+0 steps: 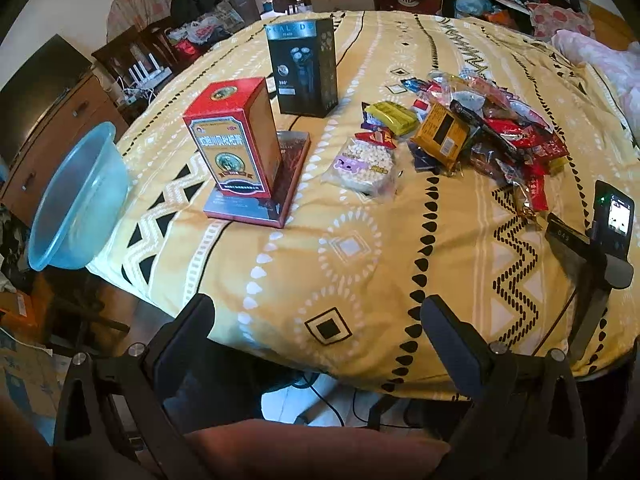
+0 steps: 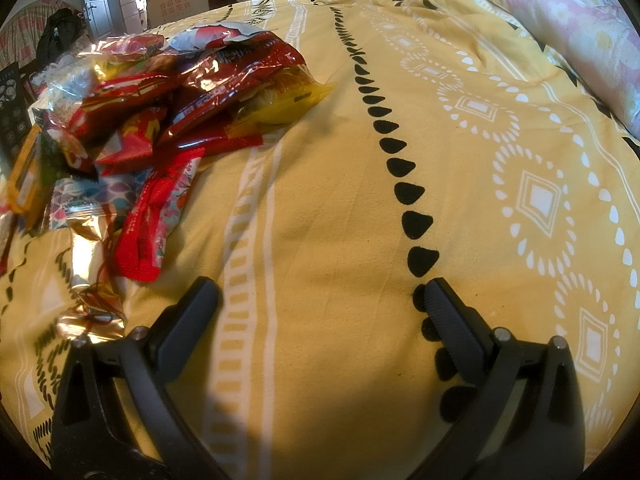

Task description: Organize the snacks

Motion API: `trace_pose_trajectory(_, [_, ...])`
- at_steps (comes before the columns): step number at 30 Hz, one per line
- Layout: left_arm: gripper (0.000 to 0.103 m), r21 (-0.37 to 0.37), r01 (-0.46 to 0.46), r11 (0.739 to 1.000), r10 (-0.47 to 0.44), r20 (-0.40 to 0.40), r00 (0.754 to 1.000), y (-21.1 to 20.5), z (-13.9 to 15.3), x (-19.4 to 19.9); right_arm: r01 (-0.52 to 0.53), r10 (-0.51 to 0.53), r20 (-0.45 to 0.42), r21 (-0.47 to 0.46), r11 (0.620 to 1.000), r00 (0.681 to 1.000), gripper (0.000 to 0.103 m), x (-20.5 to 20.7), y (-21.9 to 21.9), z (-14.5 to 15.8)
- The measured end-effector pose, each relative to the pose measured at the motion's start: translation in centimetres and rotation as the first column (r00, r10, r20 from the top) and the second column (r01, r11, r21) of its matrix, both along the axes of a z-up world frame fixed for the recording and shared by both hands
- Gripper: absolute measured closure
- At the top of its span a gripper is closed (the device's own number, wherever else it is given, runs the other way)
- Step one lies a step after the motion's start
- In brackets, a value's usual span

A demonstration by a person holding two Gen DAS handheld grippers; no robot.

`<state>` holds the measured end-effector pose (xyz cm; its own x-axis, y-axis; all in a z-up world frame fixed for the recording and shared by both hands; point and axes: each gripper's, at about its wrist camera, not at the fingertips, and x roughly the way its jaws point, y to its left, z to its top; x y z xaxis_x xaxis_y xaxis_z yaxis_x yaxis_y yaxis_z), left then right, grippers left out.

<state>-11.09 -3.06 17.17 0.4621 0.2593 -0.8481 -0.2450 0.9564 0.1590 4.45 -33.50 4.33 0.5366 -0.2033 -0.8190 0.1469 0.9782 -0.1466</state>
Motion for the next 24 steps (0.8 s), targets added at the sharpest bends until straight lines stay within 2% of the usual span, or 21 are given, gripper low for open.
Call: trace_pose_trajectory(24, [0.000, 0.039, 0.009, 0.999, -0.010, 0.037, 0.999, 0.02, 0.74, -0.85, 0.000, 0.000, 0.000, 0.000, 1.000, 1.000, 0.000, 0.00, 0.00, -0.01])
